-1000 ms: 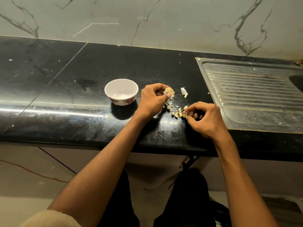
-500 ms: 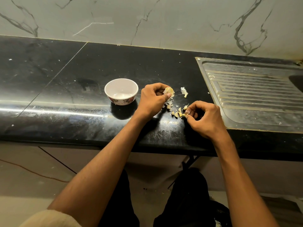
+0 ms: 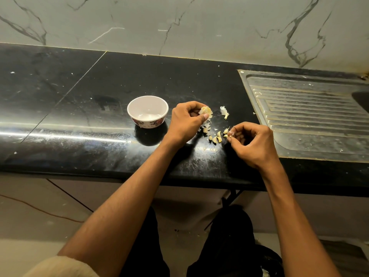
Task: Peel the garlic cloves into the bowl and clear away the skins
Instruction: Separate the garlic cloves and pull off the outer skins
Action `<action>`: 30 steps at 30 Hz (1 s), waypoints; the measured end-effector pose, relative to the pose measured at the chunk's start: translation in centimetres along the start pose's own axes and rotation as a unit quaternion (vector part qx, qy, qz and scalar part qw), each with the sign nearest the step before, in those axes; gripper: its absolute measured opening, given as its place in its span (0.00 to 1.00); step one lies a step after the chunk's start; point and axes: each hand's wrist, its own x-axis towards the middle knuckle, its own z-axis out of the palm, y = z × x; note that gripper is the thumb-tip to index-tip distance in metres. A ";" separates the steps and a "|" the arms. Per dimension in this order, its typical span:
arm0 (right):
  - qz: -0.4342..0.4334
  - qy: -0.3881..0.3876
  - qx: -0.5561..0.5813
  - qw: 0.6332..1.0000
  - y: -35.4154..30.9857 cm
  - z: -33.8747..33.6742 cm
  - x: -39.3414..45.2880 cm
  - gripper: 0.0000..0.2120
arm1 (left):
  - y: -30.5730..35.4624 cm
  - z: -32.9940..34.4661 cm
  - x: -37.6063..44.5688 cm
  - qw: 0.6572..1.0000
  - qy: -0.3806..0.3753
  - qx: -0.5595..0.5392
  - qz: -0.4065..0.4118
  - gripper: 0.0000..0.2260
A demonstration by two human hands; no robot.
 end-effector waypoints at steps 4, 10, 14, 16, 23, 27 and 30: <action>0.006 -0.008 0.001 1.000 0.1 0.1 0.0 0.07 | 0.0 0.0 0.0 1.000 0.002 -0.002 0.000 0.07; 0.007 -0.010 -0.010 1.000 0.5 0.1 0.2 0.12 | 0.0 0.0 0.0 1.000 0.001 0.000 0.004 0.07; -0.008 -0.005 -0.009 1.000 0.6 0.2 0.4 0.16 | 0.1 0.0 -0.1 1.000 0.000 -0.002 0.002 0.07; -0.010 -0.002 -0.006 1.000 0.6 0.2 0.4 0.17 | 0.1 -0.1 -0.1 1.000 -0.001 -0.002 0.002 0.07; 0.006 -0.004 0.018 1.000 0.3 0.3 0.4 0.11 | 0.1 0.0 -0.1 1.000 0.000 0.000 -0.003 0.07; 0.025 0.002 0.089 0.996 0.2 0.2 0.4 0.13 | 0.2 0.0 -0.1 1.000 -0.003 0.000 -0.005 0.07; 0.029 0.063 0.136 0.988 0.3 -0.1 0.6 0.13 | 0.3 -0.1 -0.2 1.000 -0.003 -0.001 -0.005 0.06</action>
